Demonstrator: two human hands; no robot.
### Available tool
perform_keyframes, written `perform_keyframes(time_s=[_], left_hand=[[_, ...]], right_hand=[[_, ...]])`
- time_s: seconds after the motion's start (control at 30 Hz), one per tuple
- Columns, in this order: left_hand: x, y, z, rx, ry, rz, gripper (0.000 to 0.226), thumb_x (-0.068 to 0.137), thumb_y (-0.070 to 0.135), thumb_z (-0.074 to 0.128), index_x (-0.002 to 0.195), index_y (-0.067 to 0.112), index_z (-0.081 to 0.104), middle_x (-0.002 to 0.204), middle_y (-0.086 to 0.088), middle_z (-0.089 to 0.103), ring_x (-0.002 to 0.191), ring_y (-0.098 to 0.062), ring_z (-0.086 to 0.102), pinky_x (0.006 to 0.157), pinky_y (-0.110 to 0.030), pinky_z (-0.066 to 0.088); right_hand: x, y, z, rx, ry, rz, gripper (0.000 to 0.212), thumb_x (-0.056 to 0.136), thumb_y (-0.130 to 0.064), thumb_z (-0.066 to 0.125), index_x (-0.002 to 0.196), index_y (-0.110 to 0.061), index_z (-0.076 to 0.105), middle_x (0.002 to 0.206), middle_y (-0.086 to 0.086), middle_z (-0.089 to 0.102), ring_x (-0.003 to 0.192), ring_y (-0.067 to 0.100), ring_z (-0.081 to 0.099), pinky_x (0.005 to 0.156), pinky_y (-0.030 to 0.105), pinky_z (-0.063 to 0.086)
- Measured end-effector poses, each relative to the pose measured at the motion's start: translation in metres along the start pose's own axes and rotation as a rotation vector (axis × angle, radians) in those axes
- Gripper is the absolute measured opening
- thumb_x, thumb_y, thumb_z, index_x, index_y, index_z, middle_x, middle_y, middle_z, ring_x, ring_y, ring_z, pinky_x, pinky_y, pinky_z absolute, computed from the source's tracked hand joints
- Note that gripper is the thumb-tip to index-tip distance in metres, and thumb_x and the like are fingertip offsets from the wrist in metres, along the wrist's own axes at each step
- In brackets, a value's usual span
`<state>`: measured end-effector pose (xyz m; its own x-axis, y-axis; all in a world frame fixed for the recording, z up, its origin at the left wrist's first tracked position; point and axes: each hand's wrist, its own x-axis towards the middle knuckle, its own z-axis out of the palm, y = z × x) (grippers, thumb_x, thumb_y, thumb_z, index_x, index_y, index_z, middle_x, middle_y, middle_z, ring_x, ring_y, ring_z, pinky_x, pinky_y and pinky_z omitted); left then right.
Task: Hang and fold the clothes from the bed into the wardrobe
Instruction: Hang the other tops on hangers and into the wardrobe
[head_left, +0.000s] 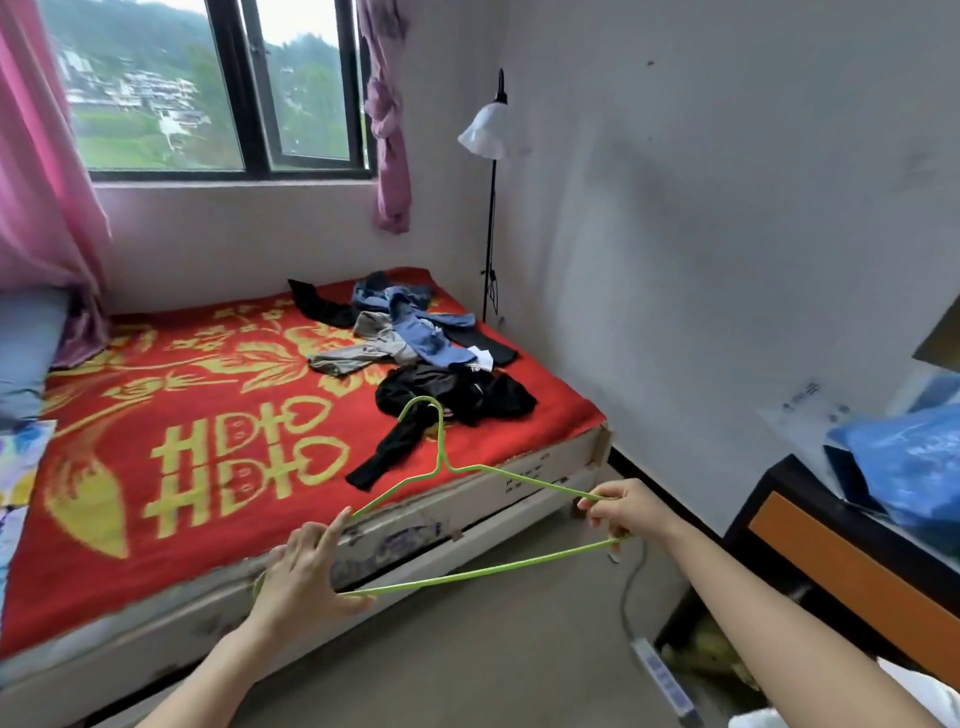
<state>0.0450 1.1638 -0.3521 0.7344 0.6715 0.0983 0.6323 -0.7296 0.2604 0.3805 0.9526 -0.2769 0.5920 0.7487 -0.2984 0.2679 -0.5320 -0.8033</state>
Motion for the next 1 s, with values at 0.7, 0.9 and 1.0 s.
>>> perform_keyframes(time_s=[0.7,0.9,1.0], left_hand=[[0.171,-0.299,-0.005,0.061,-0.113,-0.427,0.123,0.024,0.053,0.091,0.132,0.012,0.047,0.091,-0.020,0.059,0.085,-0.042,0.060,0.068,-0.063,0.045],[0.220,-0.322,0.003,0.128,-0.260,-0.742,0.130,0.058,0.075,0.068,0.151,0.022,-0.006,0.155,-0.021,-0.002,0.143,-0.038,-0.004,0.111,-0.055,0.013],[0.248,-0.317,0.024,0.118,-0.297,-0.702,0.118,0.067,0.076,0.059,0.150,0.024,-0.006,0.157,-0.017,-0.007,0.144,-0.034,-0.008,0.114,-0.052,0.010]], right_hand=[[0.327,-0.182,0.255,-0.188,-0.017,-0.038,0.044,0.086,-0.003,0.050,0.129,-0.011,0.052,0.114,0.011,0.050,0.100,0.022,0.050,0.077,0.021,0.036],[0.408,-0.204,0.289,-0.328,-0.218,0.005,0.061,0.089,-0.016,0.052,0.145,-0.022,0.031,0.151,0.015,0.015,0.139,0.032,0.014,0.110,0.033,0.020],[0.429,-0.197,0.288,-0.332,-0.229,0.036,0.057,0.088,-0.015,0.051,0.143,-0.019,0.036,0.149,0.015,0.022,0.137,0.031,0.020,0.110,0.031,0.021]])
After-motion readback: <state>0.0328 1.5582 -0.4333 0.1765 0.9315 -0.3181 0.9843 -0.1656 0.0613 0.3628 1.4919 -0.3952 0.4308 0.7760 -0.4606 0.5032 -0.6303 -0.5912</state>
